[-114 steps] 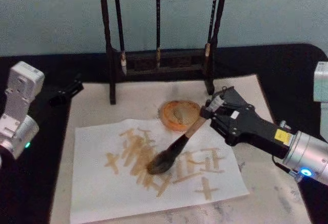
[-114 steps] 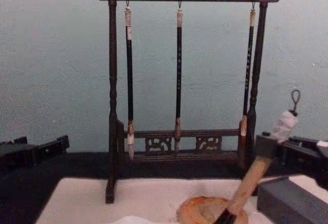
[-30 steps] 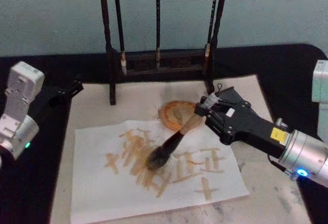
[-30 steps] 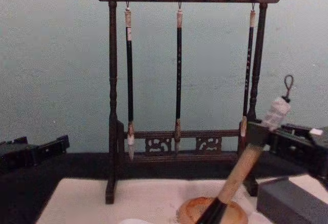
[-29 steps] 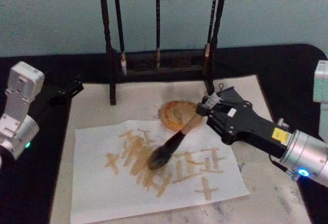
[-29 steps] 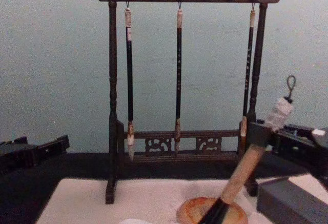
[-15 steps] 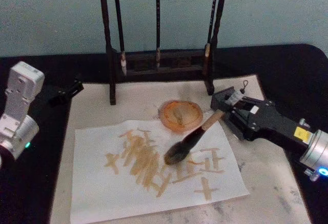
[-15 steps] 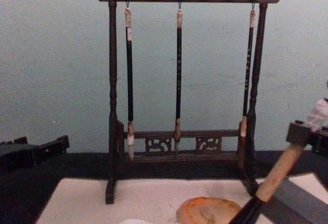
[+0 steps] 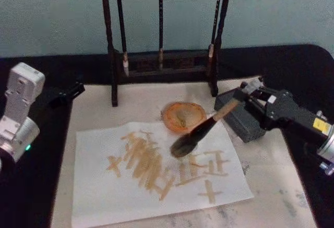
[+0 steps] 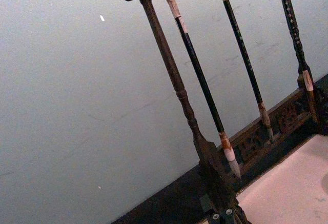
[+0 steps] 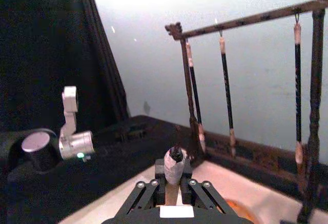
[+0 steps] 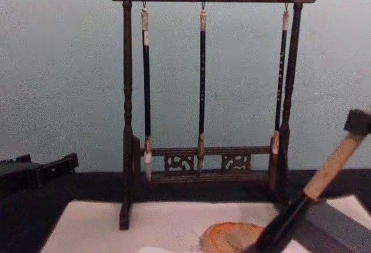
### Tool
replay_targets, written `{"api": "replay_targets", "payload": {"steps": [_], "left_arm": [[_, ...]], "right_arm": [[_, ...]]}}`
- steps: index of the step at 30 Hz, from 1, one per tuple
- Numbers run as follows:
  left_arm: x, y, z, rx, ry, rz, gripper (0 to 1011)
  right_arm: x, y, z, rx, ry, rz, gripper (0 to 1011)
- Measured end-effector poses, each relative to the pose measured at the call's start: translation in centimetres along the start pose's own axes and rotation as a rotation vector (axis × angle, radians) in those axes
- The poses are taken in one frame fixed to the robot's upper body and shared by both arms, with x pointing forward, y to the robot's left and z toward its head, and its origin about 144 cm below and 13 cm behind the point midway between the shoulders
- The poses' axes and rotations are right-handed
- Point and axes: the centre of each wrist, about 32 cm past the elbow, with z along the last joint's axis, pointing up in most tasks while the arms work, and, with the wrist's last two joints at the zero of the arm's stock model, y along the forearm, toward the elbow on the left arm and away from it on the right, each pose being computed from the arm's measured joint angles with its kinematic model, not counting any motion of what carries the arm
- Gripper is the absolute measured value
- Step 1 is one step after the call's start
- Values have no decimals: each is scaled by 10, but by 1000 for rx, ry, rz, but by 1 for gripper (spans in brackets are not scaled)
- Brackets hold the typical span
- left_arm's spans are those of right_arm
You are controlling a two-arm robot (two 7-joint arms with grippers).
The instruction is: Pick up the brush from the inkstone, write on the paper, then place the brush back to its original position.
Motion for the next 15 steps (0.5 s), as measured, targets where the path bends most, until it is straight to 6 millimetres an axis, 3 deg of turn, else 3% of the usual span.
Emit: {"api": "replay_targets", "payload": {"steps": [15], "left_arm": [[0,0,0,0,0,0,1002]], "right_arm": [[22,24,13,32,65,34,164]]}}
